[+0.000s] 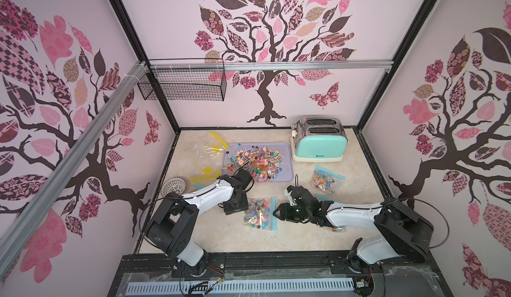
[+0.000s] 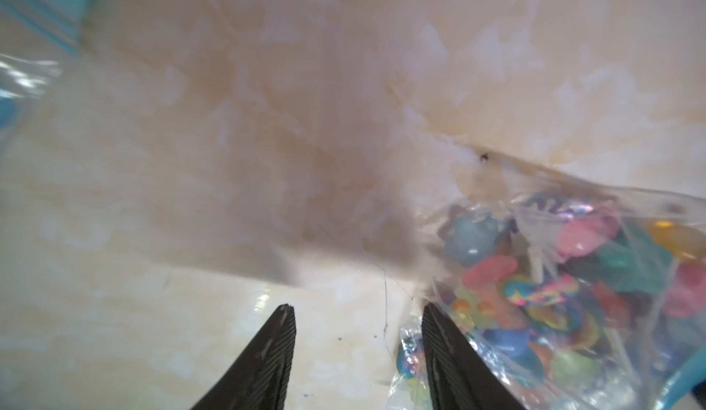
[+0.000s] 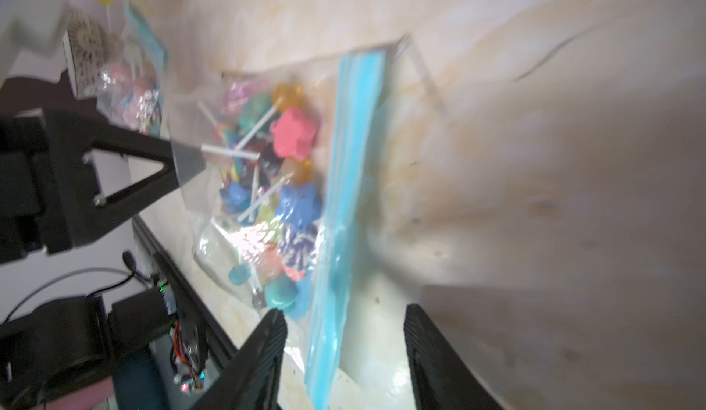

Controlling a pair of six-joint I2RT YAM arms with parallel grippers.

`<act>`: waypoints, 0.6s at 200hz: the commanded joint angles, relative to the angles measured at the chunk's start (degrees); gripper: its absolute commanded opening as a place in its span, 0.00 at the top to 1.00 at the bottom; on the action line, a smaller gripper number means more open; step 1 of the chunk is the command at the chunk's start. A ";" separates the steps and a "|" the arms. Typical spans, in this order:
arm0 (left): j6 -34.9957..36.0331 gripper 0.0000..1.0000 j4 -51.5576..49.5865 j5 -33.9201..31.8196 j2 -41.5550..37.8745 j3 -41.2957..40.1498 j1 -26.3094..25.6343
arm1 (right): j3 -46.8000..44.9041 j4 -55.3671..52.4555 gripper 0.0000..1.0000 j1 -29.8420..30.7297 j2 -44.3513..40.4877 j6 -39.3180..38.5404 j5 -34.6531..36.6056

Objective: Pour candies out of the ziploc bag
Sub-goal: Move the ziploc bag to the center of the board.

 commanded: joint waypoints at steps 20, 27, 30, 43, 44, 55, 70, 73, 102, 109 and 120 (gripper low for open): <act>0.05 0.42 -9.73 -2.91 -4.19 11.55 -8.99 | 4.92 -19.28 0.42 -6.98 -9.19 -14.72 11.23; -0.59 0.42 -9.74 -1.50 -3.08 13.02 -11.37 | 5.37 -20.22 0.43 -8.12 -10.25 -16.16 11.75; -0.94 0.42 -9.48 -1.00 -2.52 13.50 -12.45 | 5.56 -20.59 0.43 -8.68 -10.68 -16.74 11.86; -2.48 0.43 -7.80 1.23 0.32 15.20 -16.76 | 6.35 -21.86 0.45 -11.16 -12.32 -18.72 11.58; -2.56 0.43 -7.66 1.29 0.58 15.33 -17.09 | 6.43 -21.88 0.45 -11.35 -12.43 -18.92 11.46; -4.14 0.43 -6.08 2.62 3.51 16.55 -20.30 | 7.24 -22.93 0.46 -13.42 -13.27 -20.32 10.50; -5.54 0.43 -4.95 2.81 7.90 18.29 -23.59 | 8.01 -23.98 0.50 -15.56 -14.33 -21.64 9.72; -5.80 0.43 -4.90 2.62 8.91 18.62 -24.01 | 8.05 -24.09 0.50 -15.77 -14.49 -21.80 9.63; -7.76 0.45 -5.65 1.21 15.09 20.59 -25.24 | 8.51 -24.45 0.53 -16.52 -15.95 -22.31 8.32; -8.06 0.45 -5.44 1.02 15.55 20.56 -25.21 | 8.34 -24.36 0.54 -16.55 -16.13 -22.22 7.77; -8.18 0.46 -4.96 0.93 16.13 20.61 -25.24 | 8.07 -24.15 0.55 -16.48 -16.40 -22.04 7.31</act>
